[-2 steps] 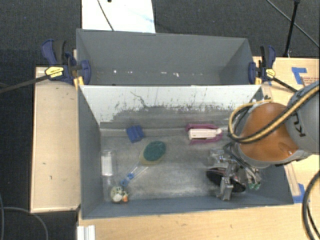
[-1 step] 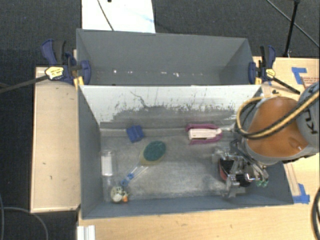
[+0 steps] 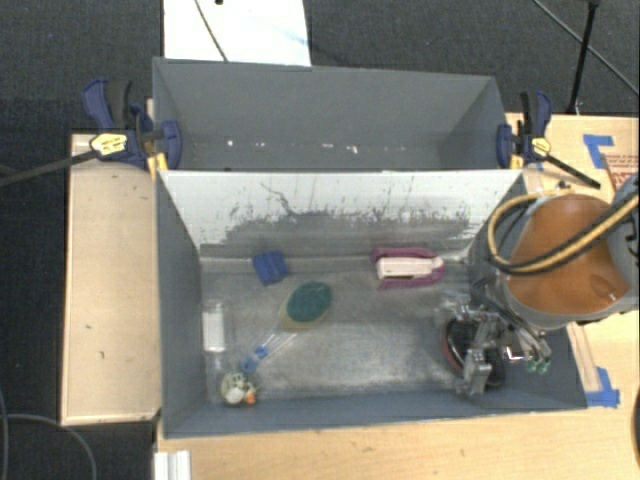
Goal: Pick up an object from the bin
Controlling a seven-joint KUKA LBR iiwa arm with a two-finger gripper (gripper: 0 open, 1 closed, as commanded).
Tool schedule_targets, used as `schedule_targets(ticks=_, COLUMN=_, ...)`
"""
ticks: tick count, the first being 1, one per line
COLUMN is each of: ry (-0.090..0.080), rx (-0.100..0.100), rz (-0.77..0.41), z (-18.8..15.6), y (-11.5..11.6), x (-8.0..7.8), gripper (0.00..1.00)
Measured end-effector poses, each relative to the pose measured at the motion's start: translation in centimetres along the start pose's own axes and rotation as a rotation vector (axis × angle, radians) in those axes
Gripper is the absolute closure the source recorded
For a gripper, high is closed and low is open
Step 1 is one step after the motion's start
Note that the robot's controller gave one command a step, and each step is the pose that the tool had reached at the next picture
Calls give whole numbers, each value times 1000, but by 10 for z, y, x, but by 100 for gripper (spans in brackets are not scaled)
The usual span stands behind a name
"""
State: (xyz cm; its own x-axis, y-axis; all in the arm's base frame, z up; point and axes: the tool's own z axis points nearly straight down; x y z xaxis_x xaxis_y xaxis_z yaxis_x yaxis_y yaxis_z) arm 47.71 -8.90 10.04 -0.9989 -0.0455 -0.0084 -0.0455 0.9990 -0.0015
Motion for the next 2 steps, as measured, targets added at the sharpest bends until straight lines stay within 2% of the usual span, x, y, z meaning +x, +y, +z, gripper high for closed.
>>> schedule_targets(ticks=1, ry=0, rx=-1, rz=-111, z=31, y=-2, x=-15, gripper=0)
schedule_targets(ticks=2, ry=-1, rx=1, rz=116, z=30, y=-41, x=-12, gripper=0)
